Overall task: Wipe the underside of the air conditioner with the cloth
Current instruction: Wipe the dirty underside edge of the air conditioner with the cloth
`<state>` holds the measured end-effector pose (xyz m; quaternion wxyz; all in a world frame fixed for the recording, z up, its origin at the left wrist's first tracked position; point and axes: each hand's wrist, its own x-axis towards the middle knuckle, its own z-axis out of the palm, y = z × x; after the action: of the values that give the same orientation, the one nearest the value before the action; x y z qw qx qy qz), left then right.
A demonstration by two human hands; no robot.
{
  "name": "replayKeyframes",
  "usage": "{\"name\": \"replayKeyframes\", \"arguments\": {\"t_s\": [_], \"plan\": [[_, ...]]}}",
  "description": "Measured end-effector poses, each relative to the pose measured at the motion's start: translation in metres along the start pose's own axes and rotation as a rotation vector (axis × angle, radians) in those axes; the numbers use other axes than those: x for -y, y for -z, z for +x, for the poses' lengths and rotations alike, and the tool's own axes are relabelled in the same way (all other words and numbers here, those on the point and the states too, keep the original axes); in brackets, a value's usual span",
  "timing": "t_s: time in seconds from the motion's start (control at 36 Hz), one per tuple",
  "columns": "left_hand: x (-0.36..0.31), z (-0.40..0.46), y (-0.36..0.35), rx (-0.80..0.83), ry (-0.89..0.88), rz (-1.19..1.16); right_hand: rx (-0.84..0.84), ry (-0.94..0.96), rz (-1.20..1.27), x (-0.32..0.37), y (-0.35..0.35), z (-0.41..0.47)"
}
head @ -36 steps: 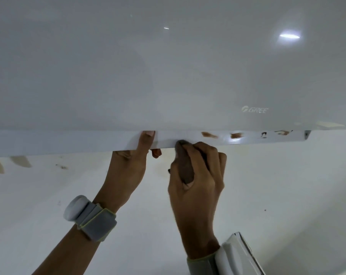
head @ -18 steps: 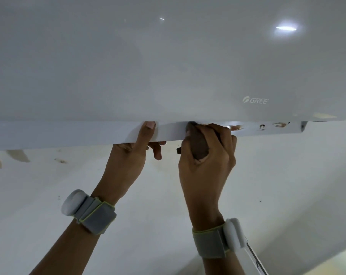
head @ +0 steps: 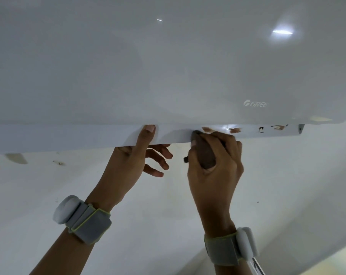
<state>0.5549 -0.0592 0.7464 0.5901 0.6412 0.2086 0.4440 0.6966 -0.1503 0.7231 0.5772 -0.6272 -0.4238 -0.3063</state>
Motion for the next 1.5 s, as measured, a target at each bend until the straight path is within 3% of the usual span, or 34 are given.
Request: {"name": "replayKeyframes", "arguments": {"t_s": [0.08,0.22,0.36,0.53,0.69,0.89,1.06,1.25,1.42,1.5], "plan": [[0.003,0.0,-0.003,-0.001,-0.002,-0.01,-0.079,-0.093,0.004,0.004,-0.006,0.008],[0.006,0.002,-0.006,-0.003,-0.022,0.018,0.037,0.086,0.001,0.01,-0.008,-0.013],[0.008,0.003,-0.003,-0.006,-0.053,0.076,-0.117,-0.145,0.005,-0.001,-0.01,0.008],[0.008,0.004,-0.007,-0.005,-0.102,0.069,0.046,0.025,-0.015,0.004,-0.003,-0.004],[0.008,0.003,-0.007,-0.017,-0.117,0.076,-0.11,-0.216,-0.071,-0.01,-0.004,0.022],[0.013,0.004,-0.012,-0.079,-0.117,0.073,-0.002,-0.038,-0.111,-0.001,0.005,0.001],[0.012,0.014,-0.026,-0.034,-0.102,0.108,-0.107,-0.258,-0.1,-0.017,0.001,0.027],[0.013,0.019,-0.046,-0.014,-0.12,0.153,-0.006,-0.055,-0.077,0.008,-0.003,0.002],[0.02,0.022,-0.041,-0.003,-0.149,0.17,-0.118,-0.217,-0.098,-0.009,-0.004,0.023],[0.018,0.021,-0.043,-0.014,-0.155,0.143,-0.096,-0.137,-0.08,0.009,-0.013,0.015]]}}
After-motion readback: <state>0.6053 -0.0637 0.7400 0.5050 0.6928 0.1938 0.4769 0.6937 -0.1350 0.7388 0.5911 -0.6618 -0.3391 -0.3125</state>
